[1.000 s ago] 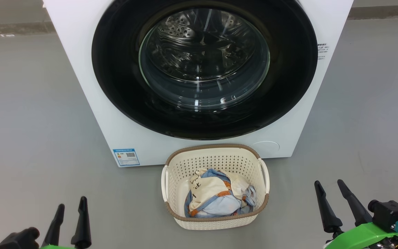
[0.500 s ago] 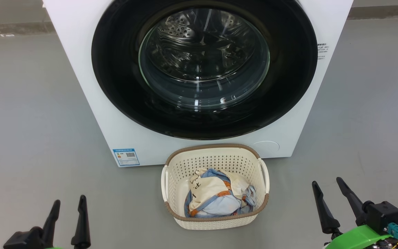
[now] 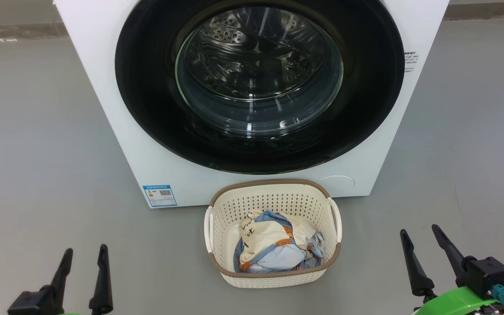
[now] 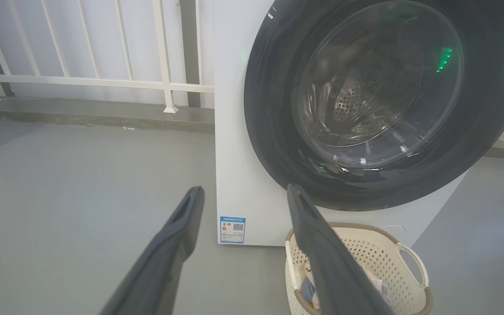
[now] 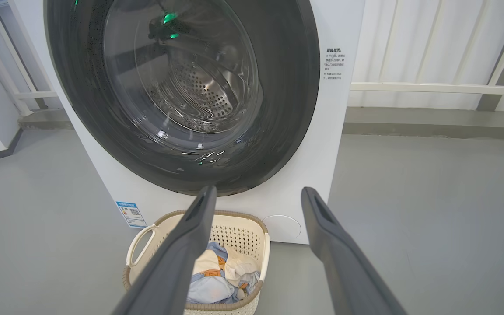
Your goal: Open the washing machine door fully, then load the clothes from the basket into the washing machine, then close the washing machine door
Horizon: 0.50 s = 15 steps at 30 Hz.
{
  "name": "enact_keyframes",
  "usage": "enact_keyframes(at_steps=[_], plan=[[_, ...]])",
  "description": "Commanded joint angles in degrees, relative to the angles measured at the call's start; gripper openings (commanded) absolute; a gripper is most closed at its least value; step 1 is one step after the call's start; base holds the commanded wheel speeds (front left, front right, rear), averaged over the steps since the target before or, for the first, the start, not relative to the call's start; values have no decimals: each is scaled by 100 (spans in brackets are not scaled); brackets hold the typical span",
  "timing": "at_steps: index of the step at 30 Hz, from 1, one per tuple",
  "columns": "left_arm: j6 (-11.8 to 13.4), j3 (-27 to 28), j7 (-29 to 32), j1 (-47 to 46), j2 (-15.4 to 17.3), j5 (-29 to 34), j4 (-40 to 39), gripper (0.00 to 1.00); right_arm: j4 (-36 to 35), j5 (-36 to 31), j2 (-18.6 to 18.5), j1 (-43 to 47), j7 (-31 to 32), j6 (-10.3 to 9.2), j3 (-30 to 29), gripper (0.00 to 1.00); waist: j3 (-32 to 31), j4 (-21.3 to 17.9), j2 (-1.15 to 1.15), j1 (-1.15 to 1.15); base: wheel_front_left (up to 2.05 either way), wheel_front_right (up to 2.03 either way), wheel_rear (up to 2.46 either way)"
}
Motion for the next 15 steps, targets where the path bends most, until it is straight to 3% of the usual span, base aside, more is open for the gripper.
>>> enact_keyframes(at_steps=[1, 15], plan=[[-9, 233, -79, -71, 133, 43, -140, 100, -90, -8, -9, -37, -74, 9, 54, 100, 1, 5, 0, 0, 0, 0, 0], [-9, 295, -79, -70, 86, 63, -154, 100, 54, 36, -20, -70, -74, 9, 4, 100, 9, 18, 0, 0, 0, 0, 0]])
